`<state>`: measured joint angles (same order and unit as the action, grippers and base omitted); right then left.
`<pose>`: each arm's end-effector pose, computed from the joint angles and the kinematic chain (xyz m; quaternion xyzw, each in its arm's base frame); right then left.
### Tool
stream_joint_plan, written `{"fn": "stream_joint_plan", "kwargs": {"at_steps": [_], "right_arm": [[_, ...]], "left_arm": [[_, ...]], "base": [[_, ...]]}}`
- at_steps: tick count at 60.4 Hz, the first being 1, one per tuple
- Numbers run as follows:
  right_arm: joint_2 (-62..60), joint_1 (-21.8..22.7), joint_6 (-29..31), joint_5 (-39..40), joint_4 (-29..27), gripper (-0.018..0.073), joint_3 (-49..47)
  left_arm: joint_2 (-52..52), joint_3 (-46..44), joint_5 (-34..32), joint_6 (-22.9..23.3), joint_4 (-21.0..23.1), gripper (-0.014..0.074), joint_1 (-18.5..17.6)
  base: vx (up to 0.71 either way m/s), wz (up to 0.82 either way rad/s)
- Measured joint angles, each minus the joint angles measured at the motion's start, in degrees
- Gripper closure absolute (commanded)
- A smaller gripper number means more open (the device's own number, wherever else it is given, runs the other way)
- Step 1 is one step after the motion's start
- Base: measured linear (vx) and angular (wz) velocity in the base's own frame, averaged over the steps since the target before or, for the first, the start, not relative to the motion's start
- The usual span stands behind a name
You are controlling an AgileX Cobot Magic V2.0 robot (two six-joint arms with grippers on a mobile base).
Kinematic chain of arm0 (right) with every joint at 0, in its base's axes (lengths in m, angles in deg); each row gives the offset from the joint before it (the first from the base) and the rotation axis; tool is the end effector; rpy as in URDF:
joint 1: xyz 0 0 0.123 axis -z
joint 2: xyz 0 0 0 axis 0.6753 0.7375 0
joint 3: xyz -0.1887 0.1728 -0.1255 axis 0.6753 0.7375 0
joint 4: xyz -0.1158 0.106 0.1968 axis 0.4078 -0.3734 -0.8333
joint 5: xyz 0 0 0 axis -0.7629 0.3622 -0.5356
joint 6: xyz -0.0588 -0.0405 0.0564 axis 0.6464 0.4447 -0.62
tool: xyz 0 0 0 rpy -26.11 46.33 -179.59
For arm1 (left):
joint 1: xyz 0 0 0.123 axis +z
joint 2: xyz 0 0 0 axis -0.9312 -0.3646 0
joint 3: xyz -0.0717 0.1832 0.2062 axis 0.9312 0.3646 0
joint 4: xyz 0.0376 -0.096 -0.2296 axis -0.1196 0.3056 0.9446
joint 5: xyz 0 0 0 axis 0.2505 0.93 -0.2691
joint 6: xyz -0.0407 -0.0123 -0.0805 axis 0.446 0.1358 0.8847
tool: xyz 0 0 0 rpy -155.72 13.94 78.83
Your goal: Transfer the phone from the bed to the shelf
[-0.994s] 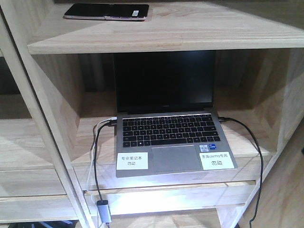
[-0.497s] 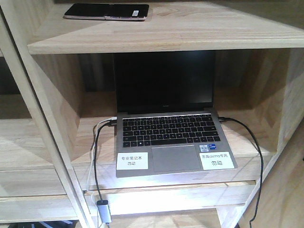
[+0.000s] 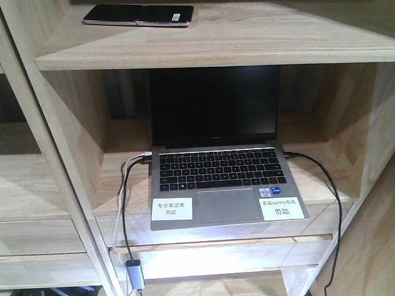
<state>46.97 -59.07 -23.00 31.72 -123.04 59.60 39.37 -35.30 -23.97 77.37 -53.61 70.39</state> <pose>0.0459 0.0381 0.3231 -0.1756 0.6670 0.2084 0.6934 0.0562 0.0014 0.1856 0.0359 0.7465 0.0494 0.6626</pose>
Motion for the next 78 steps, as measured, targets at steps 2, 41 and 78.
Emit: {"fn": "stream_joint_plan", "kwargs": {"at_steps": [2, 41, 78], "right_arm": [[0.0, 0.0, -1.8, 0.0, 1.7, 0.0566, 0.0], [0.0, 5.2, -51.6, -0.8, 47.4, 0.0566, 0.4], [-13.5, 16.5, -50.1, 17.3, 47.7, 0.0566, 25.7]], "left_arm": [[0.0, 0.0, 0.0, 0.0, 0.0, 0.0595, 0.0], [0.0, 0.0, 0.0, 0.0, 0.0, 0.0595, 0.0], [0.0, 0.0, 0.0, 0.0, 0.0, 0.0595, 0.0]], "base": [[0.00, 0.00], [0.00, 0.00], [0.00, 0.00]]}}
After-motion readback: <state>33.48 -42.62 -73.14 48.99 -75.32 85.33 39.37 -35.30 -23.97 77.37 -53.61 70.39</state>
